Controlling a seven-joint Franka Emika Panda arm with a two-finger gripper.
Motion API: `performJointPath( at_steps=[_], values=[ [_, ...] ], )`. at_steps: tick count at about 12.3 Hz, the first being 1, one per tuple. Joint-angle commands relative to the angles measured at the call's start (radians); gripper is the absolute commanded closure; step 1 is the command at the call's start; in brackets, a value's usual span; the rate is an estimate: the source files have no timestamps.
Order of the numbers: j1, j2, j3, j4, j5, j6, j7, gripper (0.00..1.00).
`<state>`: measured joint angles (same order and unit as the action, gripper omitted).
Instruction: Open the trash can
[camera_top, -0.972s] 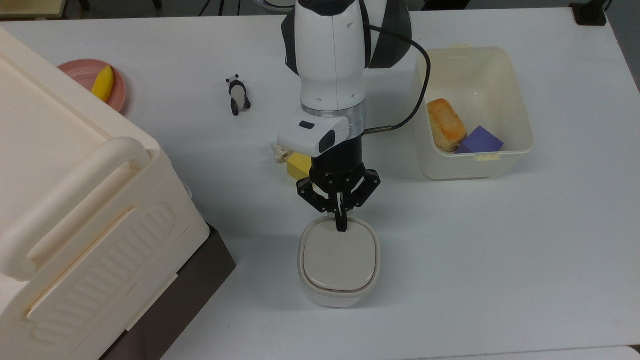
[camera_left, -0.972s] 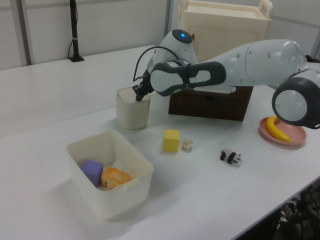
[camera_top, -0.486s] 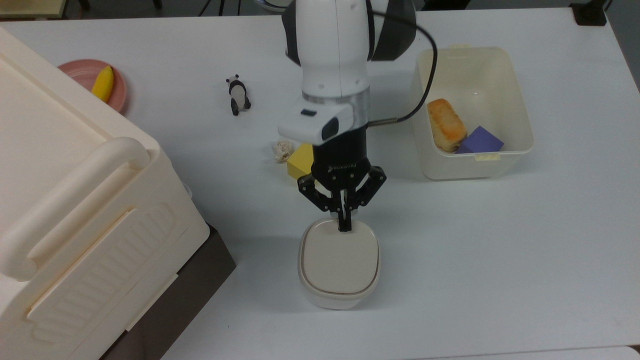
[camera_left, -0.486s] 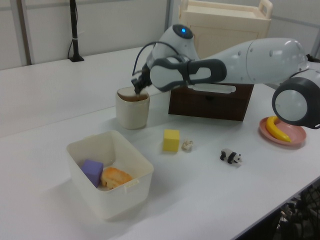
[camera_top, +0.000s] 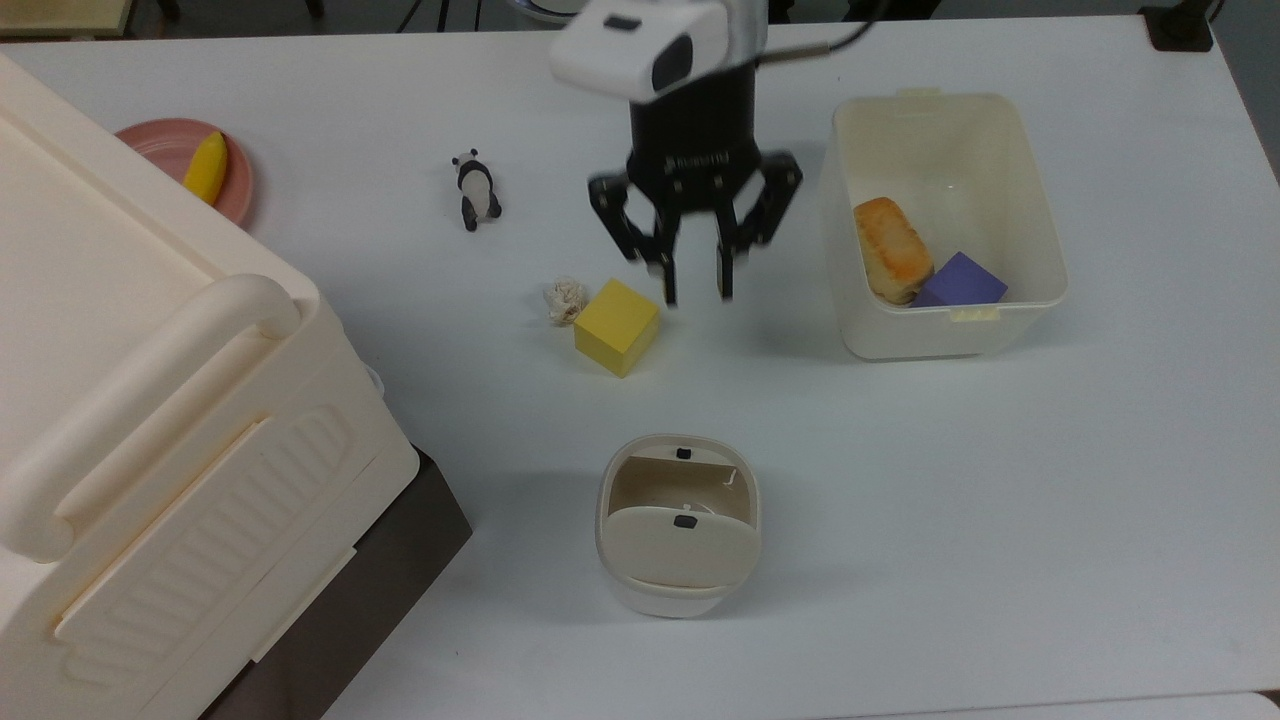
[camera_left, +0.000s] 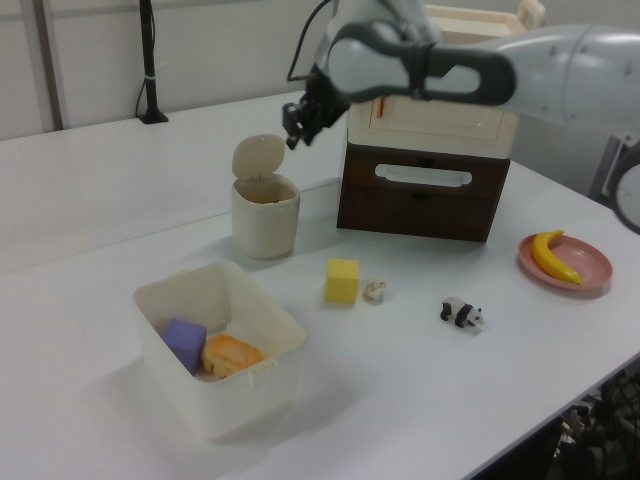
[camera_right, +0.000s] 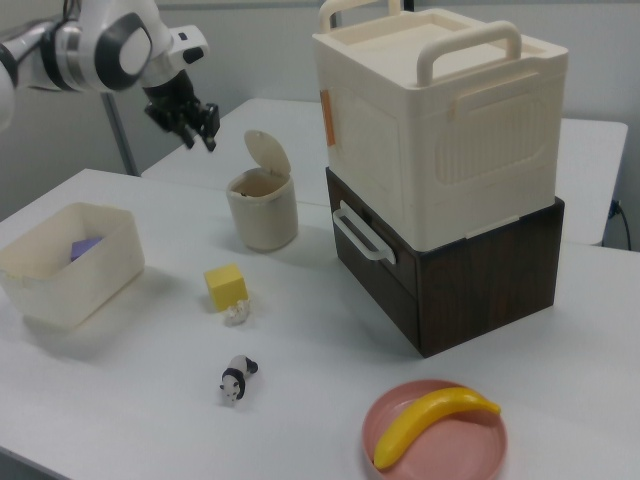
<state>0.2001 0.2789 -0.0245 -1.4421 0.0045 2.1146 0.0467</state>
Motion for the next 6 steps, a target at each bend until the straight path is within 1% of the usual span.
performJointPath(
  at_steps=[1, 2, 3, 4, 6],
  values=[
    [-0.002, -0.067, -0.018, -0.044, -0.056, -0.314, 0.025, 0.00],
    [-0.014, -0.067, -0.020, -0.043, -0.099, -0.408, 0.016, 0.00],
    [-0.024, -0.069, -0.020, -0.041, -0.124, -0.465, 0.009, 0.00],
    [-0.037, -0.073, -0.020, -0.037, -0.135, -0.545, 0.001, 0.00],
    [-0.076, -0.084, -0.020, -0.029, -0.129, -0.634, -0.023, 0.00]
  ],
)
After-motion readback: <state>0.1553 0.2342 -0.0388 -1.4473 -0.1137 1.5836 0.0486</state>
